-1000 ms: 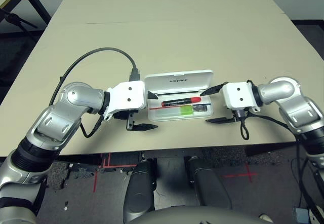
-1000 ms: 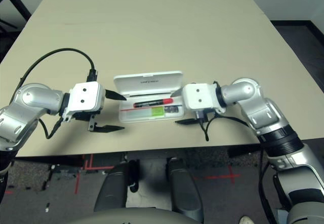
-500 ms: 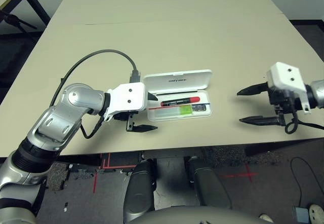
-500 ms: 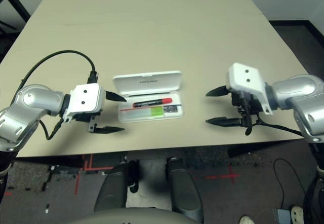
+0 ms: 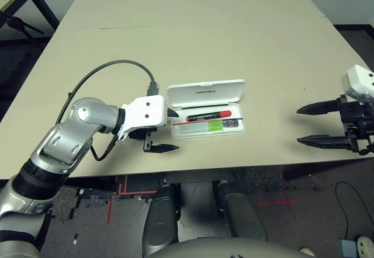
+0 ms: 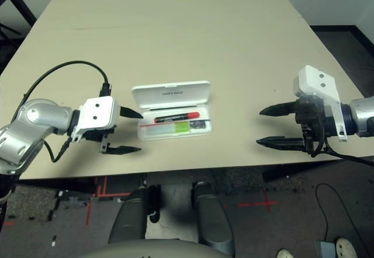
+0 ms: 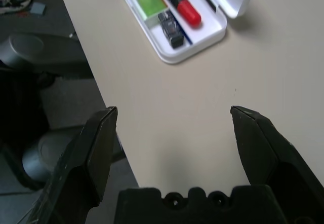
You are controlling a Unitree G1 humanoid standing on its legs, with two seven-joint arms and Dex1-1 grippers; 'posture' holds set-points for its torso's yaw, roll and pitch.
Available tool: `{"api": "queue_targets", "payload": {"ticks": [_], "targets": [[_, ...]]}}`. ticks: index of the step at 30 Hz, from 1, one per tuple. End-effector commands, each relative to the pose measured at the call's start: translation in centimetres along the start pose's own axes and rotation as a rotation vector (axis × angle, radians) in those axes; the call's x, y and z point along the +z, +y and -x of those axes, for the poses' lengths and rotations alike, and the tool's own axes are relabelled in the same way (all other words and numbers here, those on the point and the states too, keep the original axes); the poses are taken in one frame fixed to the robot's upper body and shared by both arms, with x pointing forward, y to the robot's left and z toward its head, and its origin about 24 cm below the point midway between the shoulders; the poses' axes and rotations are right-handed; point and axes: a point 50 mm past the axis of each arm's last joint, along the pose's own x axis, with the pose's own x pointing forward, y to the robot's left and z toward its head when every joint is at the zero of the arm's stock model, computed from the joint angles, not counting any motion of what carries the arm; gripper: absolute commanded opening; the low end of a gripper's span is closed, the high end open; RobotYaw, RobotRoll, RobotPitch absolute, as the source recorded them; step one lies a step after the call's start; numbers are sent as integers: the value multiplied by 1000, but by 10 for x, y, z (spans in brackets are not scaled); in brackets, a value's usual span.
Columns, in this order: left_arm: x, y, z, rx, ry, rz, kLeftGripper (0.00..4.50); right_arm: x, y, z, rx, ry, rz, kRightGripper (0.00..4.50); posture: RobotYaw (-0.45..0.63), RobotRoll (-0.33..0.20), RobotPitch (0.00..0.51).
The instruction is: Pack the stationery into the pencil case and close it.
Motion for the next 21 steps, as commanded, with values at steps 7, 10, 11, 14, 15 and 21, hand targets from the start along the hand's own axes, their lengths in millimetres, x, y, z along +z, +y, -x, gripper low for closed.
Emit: {"api": "queue_targets", "payload": {"ticks": [7,10,11,14,15,21], "targets": [[-28,23,23,180,49,156,3865,8,1,-4,-8,-67,52,4500,-111,0,162],[-36,32,28,242,62,202,2752,9,1,-4,-7,-76,57,4500,-113,0,160],[-40,35,30,273,74,220,2324,9,1,-4,-7,-79,58,4500,-113,0,160],[-49,45,34,353,90,261,1186,10,2,-5,-6,-85,60,4500,-119,0,160],[-51,49,34,382,86,277,681,10,2,-5,-6,-86,60,4500,-122,0,161],[-59,67,26,502,44,349,11,9,2,-7,-6,-88,61,4500,-123,0,161]]}}
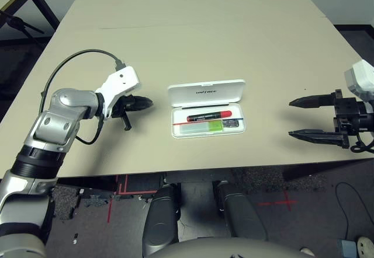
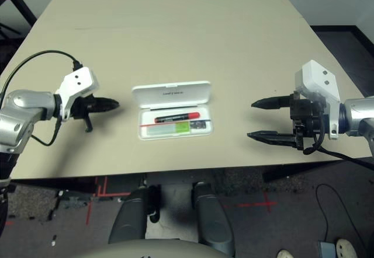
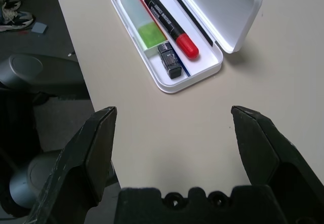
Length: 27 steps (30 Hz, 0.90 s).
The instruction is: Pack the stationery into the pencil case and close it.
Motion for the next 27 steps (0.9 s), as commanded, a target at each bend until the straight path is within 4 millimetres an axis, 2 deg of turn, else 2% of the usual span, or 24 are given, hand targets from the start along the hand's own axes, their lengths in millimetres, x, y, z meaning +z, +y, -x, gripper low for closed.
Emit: {"api": "queue_targets", "payload": {"ticks": [1,7,14,18,27], "targets": [[-2,8,-9,63,-15,51,11,3,1,-1,5,-20,22,4500,-123,0,161],[-13,9,-20,66,-1,82,11,5,1,-3,8,-17,29,4500,-123,0,161],[-23,12,-12,59,51,55,11,4,0,-4,9,-9,32,4500,-133,0,160],[-21,14,-13,76,40,40,11,3,-1,-6,12,-6,33,4500,-126,0,159],[-7,-5,-42,24,-56,25,11,4,-4,-8,18,-6,42,4500,-117,0,150]]}}
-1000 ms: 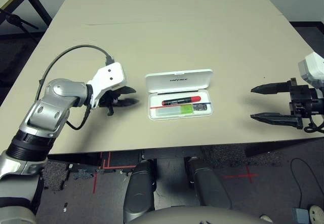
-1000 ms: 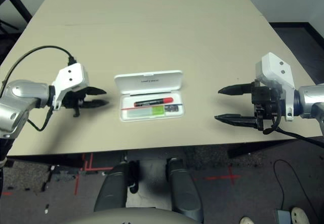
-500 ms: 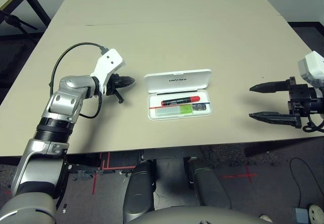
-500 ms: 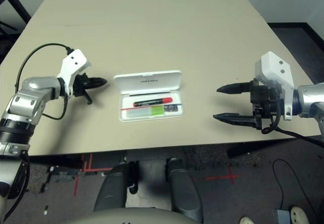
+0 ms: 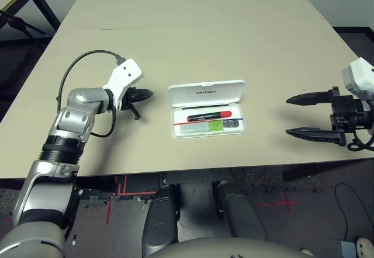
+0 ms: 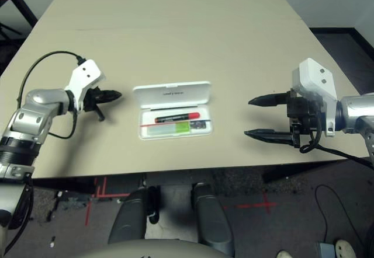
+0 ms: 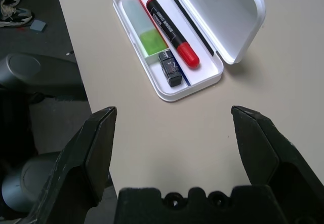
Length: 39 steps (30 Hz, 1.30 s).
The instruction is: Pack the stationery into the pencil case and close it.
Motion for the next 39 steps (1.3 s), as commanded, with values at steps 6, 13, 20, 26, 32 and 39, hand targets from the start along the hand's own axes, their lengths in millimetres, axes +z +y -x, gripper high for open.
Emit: {"api": "queue_targets", "payload": {"ticks": [6,13,20,26,32,39], "targets": [[13,-16,-18,-48,-61,-27,11,-1,-1,-1,8,12,14,4500,-117,0,151],[24,-28,-25,-110,-111,-38,11,-2,0,-2,11,18,12,4500,-120,0,160],[34,-41,-27,-176,-149,-55,11,-3,0,-2,11,29,10,4500,-120,0,160],[37,-54,-25,-252,-152,-82,11,-4,-1,-4,9,37,11,4500,-120,0,160],[35,-68,-24,-327,-134,-108,11,-5,-3,-5,9,43,13,4500,-120,0,160],[26,-82,-32,-370,-99,-123,11,-7,-3,-7,10,54,15,4500,-120,0,160]]}}
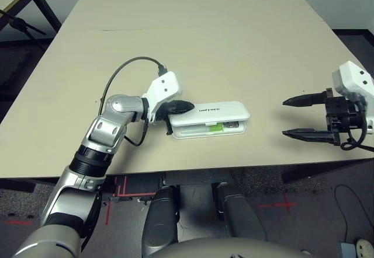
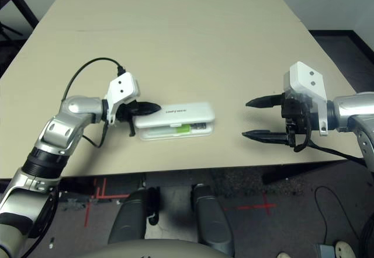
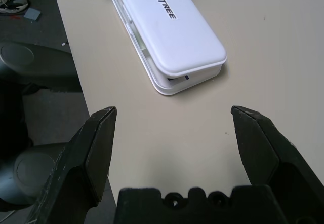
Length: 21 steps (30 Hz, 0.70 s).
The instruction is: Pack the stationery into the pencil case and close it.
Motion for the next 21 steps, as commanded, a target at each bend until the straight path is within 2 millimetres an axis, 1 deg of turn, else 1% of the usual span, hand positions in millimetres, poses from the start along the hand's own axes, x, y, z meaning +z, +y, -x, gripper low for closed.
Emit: {"api": "queue_targets", "payload": {"ticks": [1,7,15,18,21], "targets": [[-6,-10,-7,-48,31,-3,11,-3,-1,-2,6,18,3,4500,-120,0,160],[-14,-15,-13,-80,79,-7,11,-5,0,-4,7,27,4,4500,-114,0,160],[-30,-24,-13,-145,162,-3,11,-7,-1,-6,3,35,4,4500,-116,0,161],[-32,-25,-12,-143,154,5,11,-8,-2,-7,-3,32,8,4500,-115,0,160],[-27,-21,-11,-99,95,12,11,-8,-5,-9,-27,14,21,4500,-115,0,160]]}}
